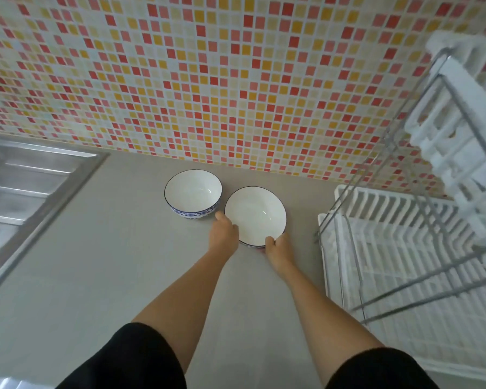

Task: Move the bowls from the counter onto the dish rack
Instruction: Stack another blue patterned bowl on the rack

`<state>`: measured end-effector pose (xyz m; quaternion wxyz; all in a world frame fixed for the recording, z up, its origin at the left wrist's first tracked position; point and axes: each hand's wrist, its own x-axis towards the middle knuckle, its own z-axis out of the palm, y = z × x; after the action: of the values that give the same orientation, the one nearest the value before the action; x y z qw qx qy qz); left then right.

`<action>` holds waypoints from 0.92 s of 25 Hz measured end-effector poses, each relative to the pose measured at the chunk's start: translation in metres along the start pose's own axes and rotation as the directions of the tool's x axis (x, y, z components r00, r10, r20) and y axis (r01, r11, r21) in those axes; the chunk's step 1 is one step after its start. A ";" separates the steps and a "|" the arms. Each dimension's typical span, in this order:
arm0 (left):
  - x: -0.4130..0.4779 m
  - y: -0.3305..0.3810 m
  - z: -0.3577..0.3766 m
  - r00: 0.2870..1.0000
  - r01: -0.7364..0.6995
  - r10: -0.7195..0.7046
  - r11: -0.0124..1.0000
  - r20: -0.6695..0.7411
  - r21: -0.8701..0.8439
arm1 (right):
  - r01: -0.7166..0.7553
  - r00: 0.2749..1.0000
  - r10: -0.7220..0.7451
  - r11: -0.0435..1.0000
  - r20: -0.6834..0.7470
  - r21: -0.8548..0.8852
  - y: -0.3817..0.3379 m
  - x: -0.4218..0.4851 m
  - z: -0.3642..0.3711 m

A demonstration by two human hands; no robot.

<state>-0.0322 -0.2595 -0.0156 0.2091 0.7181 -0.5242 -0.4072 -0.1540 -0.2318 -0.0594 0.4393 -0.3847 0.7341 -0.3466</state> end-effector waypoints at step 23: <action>-0.282 0.039 -0.132 0.935 -0.352 0.264 0.591 -0.238 -0.726 | 0.334 0.909 -0.414 0.780 0.036 0.529 -0.108 -0.287 -0.105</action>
<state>0.0177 -0.0299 0.1922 0.5841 0.4828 -0.4098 -0.5078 -0.1302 -0.0148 0.1803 0.5016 -0.4175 0.4887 -0.5791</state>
